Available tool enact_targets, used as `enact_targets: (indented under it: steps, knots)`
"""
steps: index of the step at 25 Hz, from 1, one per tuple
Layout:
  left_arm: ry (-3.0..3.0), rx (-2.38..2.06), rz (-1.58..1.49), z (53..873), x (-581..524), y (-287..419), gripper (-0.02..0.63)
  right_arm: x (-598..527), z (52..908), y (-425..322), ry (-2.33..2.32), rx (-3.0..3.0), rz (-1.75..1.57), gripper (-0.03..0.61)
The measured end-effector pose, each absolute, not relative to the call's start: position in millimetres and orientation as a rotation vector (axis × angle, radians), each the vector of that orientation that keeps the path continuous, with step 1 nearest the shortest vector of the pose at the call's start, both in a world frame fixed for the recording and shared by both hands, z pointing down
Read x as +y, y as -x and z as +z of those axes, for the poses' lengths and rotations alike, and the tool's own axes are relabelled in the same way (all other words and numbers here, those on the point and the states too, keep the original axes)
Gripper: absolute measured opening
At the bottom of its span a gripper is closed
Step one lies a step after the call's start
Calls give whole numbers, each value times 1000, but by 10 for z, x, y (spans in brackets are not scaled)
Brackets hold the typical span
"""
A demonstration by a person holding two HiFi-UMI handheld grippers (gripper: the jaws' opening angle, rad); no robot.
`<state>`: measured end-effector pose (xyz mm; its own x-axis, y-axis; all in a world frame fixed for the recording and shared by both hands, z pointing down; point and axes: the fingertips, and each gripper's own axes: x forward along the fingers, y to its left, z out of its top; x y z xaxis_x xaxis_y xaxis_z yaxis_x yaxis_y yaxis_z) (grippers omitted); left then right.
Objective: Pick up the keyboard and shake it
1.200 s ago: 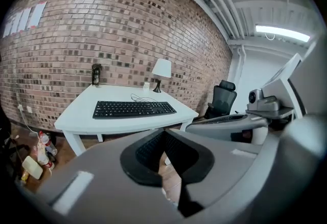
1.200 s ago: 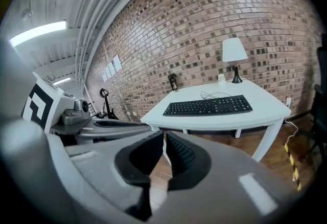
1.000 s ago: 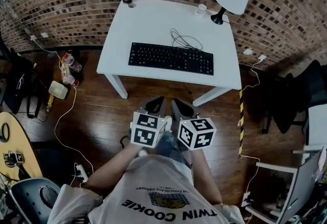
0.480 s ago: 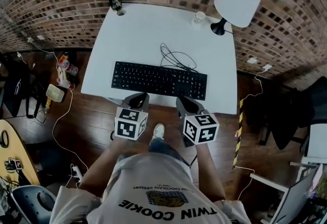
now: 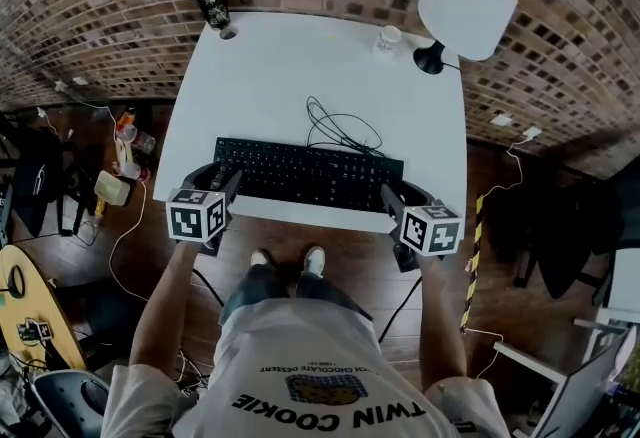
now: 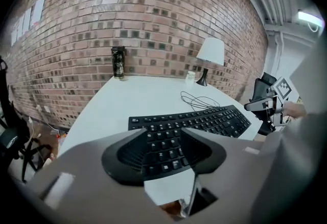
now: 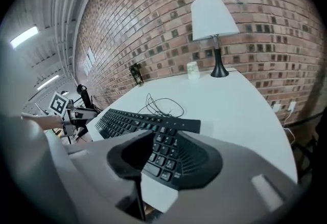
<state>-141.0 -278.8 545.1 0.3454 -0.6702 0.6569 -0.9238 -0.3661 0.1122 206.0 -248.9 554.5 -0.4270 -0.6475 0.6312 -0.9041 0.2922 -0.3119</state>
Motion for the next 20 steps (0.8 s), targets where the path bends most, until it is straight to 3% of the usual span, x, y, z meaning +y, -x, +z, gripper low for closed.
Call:
enact_targets:
  steps: [3,20]
  knots:
    - [-2108,-1381,709,5534,-2981,1655,259,-2621,5630,-2272,-1431,-2149,952,143]
    - [-2099,-1012,788,5926,-3464,1782,260,-2905,5968,-2577,-1282,-2178,1278,149]
